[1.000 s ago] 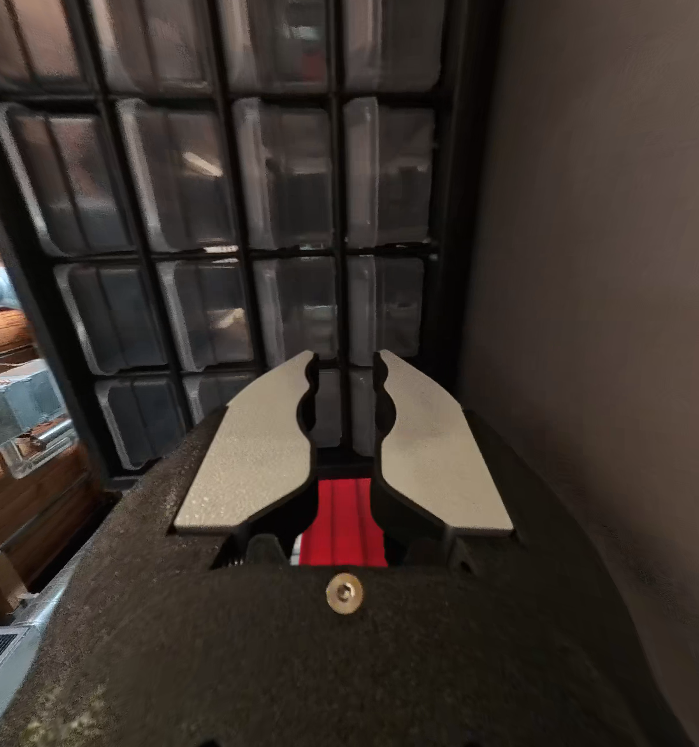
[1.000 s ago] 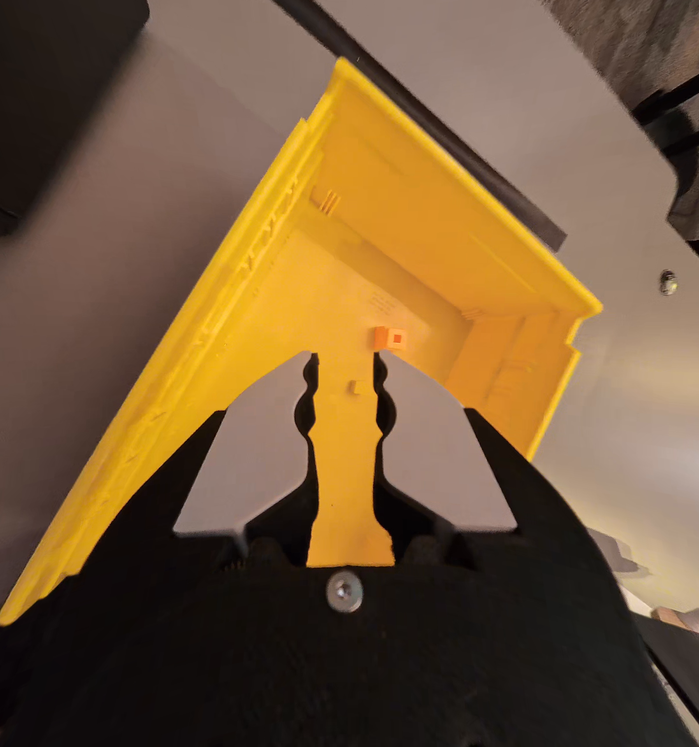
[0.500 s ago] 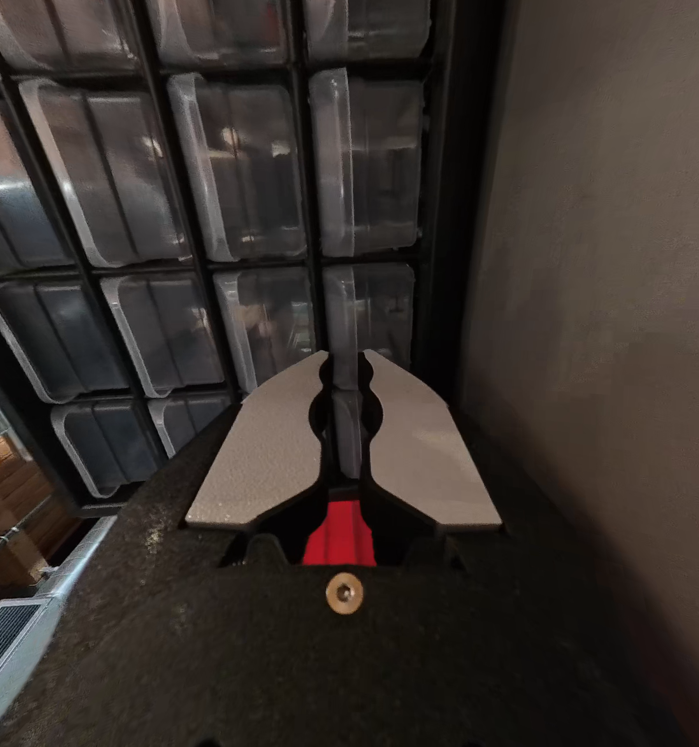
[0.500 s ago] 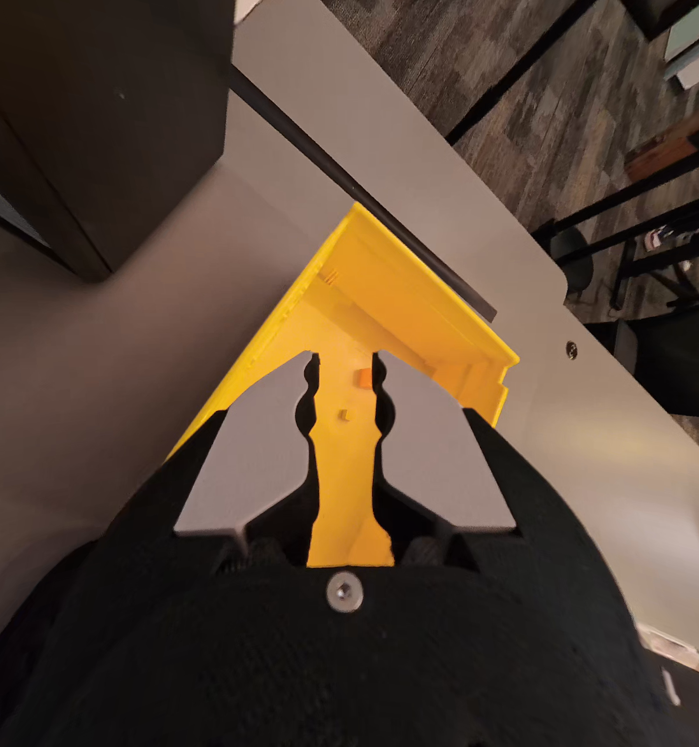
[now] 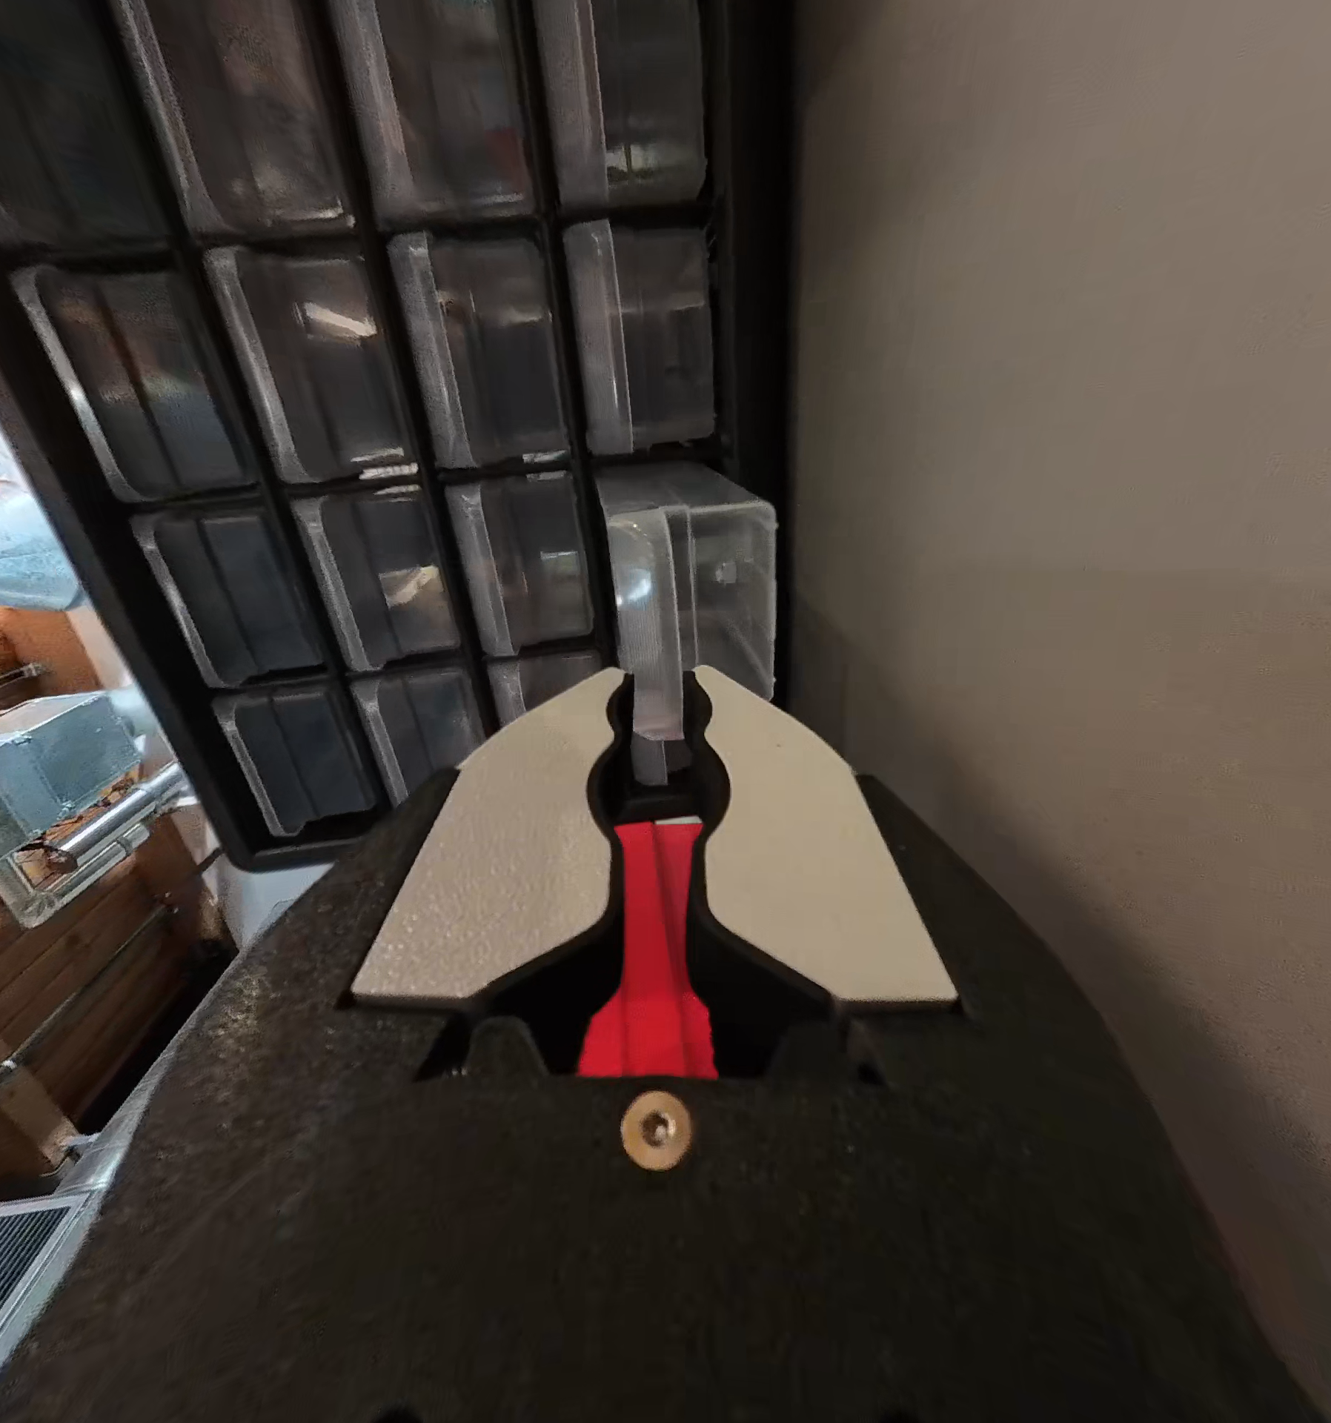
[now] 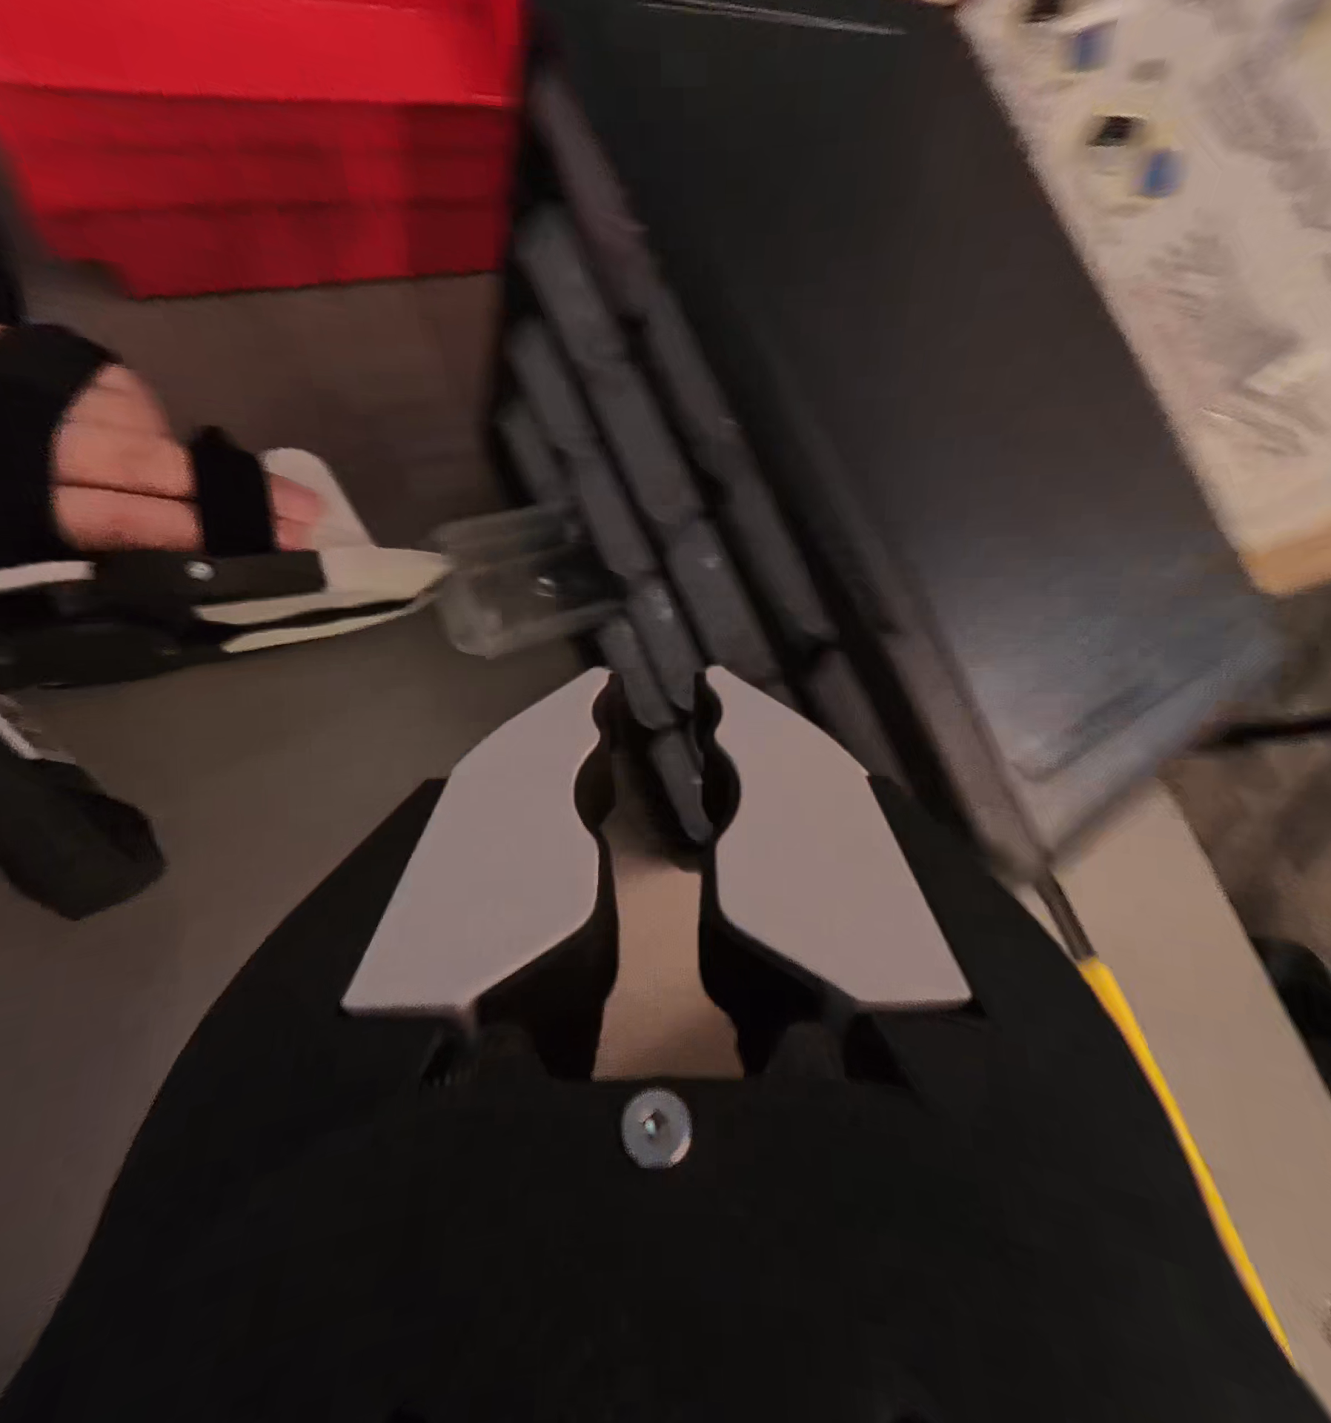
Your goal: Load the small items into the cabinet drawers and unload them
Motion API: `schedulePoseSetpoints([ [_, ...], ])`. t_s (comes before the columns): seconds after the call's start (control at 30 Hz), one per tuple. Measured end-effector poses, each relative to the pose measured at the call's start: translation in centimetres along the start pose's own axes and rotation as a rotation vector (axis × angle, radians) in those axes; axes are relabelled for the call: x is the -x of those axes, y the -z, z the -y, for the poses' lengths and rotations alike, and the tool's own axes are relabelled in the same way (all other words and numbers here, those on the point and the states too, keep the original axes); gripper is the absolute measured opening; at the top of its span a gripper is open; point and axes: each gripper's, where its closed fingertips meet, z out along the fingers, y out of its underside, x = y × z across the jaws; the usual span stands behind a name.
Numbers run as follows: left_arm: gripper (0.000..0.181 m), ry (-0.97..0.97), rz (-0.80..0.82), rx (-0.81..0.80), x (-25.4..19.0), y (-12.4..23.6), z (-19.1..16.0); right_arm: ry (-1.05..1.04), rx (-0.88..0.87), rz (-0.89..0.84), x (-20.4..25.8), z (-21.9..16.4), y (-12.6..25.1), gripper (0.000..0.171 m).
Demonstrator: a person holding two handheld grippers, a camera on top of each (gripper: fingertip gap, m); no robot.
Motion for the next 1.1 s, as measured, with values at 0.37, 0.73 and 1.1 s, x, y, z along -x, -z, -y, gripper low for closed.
schedulePoseSetpoints([
  [0.37,0.011,0.049,-0.039,-0.030,-0.5,2.0,0.0,0.138,0.231,0.219,7.1,-1.5,-10.7,0.018],
  [0.73,0.011,0.070,-0.060,-0.040,-0.5,2.2,0.0,0.302,0.616,0.330,7.7,-3.9,-14.6,0.016],
  [1.1,0.011,0.073,-0.072,-0.048,-0.8,3.1,0.1,0.352,0.698,0.415,8.9,-4.9,-15.5,0.016],
])
